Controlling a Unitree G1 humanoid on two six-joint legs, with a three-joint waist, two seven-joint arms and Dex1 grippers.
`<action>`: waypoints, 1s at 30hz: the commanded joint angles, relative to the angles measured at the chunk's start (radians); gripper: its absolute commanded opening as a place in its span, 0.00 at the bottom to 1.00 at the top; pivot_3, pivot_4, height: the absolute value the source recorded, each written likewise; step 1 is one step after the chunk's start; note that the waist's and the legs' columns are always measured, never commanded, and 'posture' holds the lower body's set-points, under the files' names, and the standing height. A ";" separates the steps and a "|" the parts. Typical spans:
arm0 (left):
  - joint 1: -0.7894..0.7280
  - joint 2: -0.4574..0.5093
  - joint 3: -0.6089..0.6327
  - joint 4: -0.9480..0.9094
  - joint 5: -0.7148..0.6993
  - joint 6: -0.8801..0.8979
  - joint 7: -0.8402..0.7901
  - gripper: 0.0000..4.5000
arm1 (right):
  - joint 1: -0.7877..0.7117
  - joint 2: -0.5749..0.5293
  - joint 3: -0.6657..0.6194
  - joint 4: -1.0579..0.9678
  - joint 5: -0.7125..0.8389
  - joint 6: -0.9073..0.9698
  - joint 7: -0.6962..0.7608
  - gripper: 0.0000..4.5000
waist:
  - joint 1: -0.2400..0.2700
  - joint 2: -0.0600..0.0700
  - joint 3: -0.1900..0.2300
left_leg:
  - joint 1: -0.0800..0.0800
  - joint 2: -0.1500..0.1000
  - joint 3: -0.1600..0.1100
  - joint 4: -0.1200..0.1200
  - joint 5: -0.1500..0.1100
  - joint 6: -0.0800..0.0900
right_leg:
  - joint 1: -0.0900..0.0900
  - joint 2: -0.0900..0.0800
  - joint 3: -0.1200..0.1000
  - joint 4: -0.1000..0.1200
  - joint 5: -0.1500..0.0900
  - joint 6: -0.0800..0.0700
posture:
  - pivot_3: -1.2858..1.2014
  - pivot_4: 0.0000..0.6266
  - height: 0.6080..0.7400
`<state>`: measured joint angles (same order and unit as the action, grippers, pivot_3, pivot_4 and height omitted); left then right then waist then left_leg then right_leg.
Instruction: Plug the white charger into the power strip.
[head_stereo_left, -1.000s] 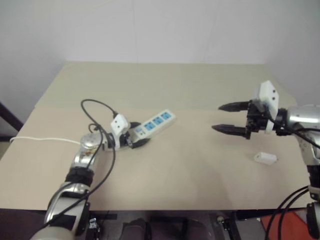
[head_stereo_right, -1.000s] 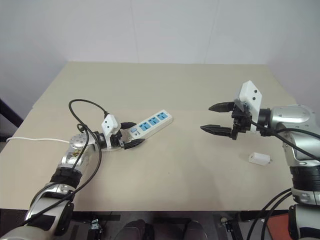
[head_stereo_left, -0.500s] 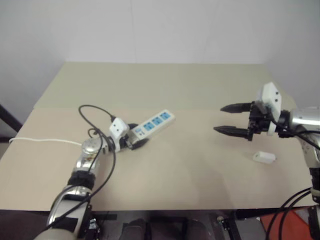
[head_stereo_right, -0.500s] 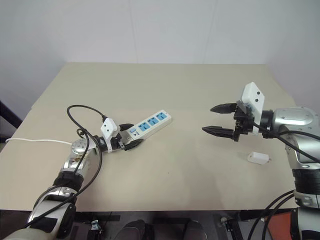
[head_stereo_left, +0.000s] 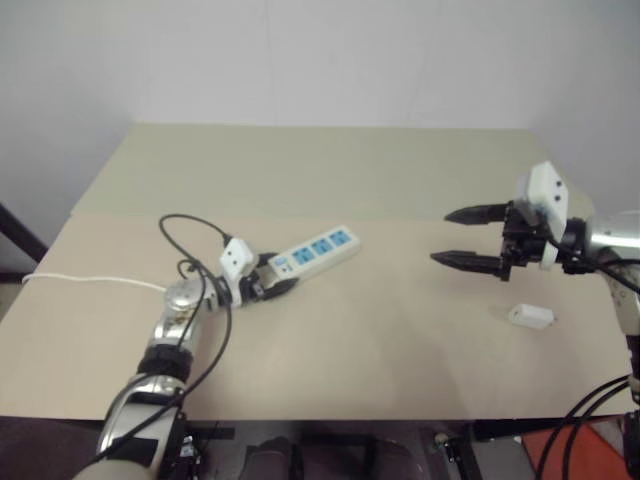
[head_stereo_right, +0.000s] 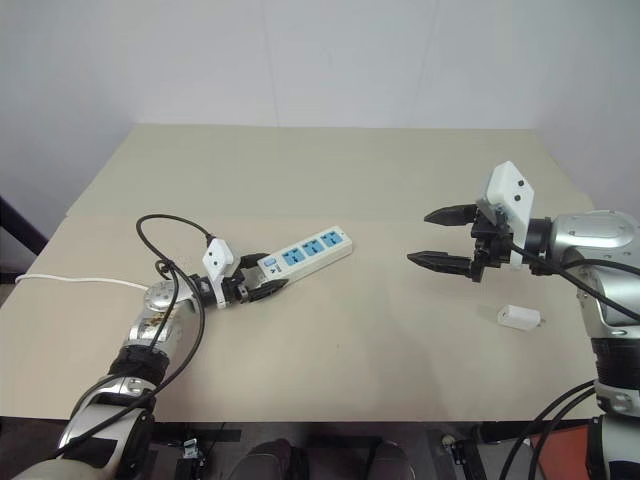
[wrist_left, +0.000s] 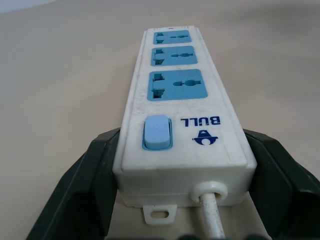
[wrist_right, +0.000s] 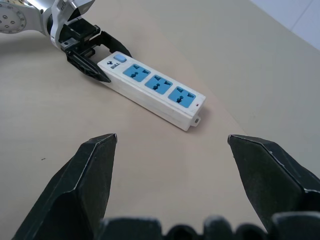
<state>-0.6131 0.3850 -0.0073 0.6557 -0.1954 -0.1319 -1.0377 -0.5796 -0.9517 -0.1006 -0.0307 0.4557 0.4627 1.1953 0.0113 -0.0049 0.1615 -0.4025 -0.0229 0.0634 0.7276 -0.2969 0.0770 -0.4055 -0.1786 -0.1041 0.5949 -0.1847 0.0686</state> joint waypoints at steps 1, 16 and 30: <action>-0.020 0.006 -0.019 -0.042 -0.024 0.024 -0.079 0.73 | 0.007 -0.029 -0.063 -0.035 0.020 0.003 -0.007 0.93 | 0.001 0.000 0.000 | 0.000 0.000 0.000 0.000 0.000 0.000 | 0.000 0.000 0.000 0.000 0.000 0.000 | 0.52 0.24 1.00; -0.114 -0.089 -0.141 -0.034 0.000 -0.018 -0.327 0.73 | 0.117 -0.072 -0.173 -0.107 0.039 0.057 -0.036 0.93 | 0.007 -0.001 0.000 | -0.003 -0.001 0.000 0.001 0.000 0.000 | -0.001 0.000 -0.001 0.000 0.000 0.001 | 0.52 0.24 1.00; -0.113 -0.116 -0.199 0.112 0.118 -0.200 -0.269 0.73 | 0.248 -0.135 -0.274 -0.123 0.041 0.077 -0.065 0.93 | 0.016 -0.001 0.000 | -0.002 -0.001 -0.001 0.002 -0.001 0.002 | 0.000 -0.002 -0.001 -0.001 0.001 0.001 | 0.52 0.24 1.00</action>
<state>-0.7234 0.2750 -0.1918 0.7560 -0.1086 -0.3180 -1.3365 -0.3326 -1.0576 -0.3125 -0.1473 0.4931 0.5372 1.1344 0.0268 -0.0058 0.1620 -0.4047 -0.0241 0.0629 0.7300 -0.2982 0.0795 -0.4056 -0.1808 -0.1047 0.5939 -0.1835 0.0697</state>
